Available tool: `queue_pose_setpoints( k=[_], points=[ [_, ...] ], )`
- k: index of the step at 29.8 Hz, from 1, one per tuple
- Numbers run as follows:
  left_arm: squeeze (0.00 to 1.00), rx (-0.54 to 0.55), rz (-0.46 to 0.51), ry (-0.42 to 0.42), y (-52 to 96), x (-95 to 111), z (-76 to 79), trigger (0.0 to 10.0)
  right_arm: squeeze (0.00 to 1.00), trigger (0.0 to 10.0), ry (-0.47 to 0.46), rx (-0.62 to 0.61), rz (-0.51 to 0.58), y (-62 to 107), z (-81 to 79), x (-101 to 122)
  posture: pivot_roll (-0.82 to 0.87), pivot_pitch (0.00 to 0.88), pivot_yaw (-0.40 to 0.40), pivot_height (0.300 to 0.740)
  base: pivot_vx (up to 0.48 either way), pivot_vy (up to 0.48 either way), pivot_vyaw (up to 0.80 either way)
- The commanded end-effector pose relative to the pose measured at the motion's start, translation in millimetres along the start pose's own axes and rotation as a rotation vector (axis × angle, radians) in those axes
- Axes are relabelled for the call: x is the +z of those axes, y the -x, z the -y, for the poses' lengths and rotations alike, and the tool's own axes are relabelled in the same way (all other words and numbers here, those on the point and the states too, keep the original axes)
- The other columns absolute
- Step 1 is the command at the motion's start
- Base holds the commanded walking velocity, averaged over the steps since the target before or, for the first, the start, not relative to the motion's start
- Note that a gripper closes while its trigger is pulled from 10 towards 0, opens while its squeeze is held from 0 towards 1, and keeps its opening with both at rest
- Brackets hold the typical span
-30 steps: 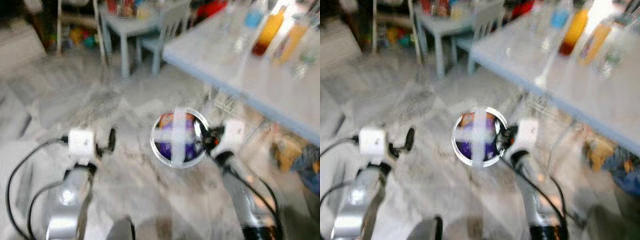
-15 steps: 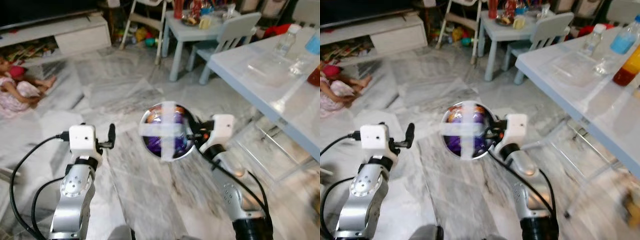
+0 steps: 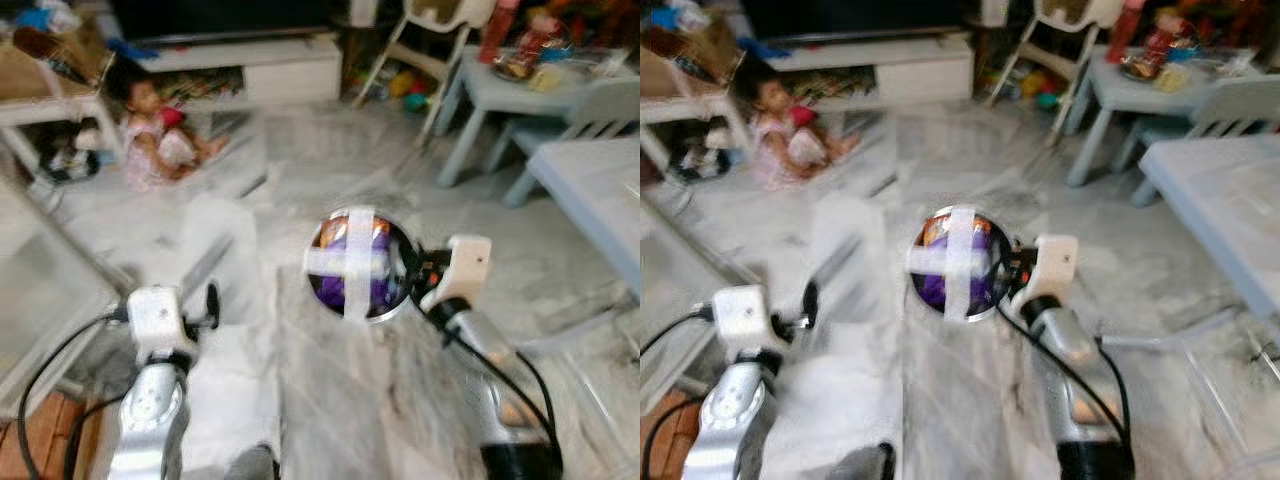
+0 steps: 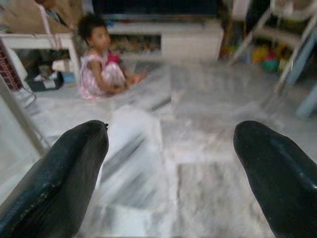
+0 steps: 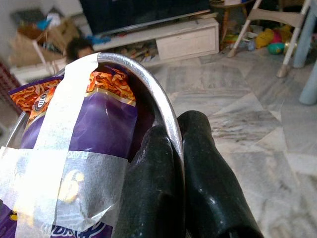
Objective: Restocking fridge
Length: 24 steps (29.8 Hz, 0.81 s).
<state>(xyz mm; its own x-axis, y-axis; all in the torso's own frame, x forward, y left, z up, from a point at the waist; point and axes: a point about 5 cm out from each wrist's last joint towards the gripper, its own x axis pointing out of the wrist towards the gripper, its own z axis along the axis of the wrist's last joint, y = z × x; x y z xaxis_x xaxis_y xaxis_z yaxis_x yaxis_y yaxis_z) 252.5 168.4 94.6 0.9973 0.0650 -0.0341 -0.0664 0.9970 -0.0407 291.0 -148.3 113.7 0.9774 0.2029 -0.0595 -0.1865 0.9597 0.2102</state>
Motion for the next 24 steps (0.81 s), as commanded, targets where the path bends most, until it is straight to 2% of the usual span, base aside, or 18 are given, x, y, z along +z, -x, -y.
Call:
queue_pose_setpoints(
  k=[1,4,10,24],
  points=[
    [0.00,0.035,-0.003,0.004,-0.3,0.2,-9.0,10.0,0.00,10.0,0.000,0.050,0.053,-7.6,-12.5,10.9,0.05,0.068,-0.045,0.740,0.000,0.000,0.79],
    [0.00,0.053,-0.001,0.009,1.0,1.0,-10.1,10.0,0.00,10.0,0.010,0.059,0.061,-7.4,-13.8,12.1,0.06,0.066,-0.043,0.740,0.000,0.000,0.79],
    [0.00,0.044,-0.015,0.015,11.5,-4.6,-13.6,10.0,0.00,10.0,0.010,0.028,0.064,-3.3,-6.6,11.3,0.05,0.068,-0.039,0.740,0.000,0.000,0.79],
    [0.00,0.039,0.004,0.029,6.4,-1.5,-10.7,10.0,0.00,10.0,0.010,0.058,0.066,-4.7,-11.0,11.4,0.06,0.067,-0.042,0.740,0.000,0.000,0.79]
  ],
)
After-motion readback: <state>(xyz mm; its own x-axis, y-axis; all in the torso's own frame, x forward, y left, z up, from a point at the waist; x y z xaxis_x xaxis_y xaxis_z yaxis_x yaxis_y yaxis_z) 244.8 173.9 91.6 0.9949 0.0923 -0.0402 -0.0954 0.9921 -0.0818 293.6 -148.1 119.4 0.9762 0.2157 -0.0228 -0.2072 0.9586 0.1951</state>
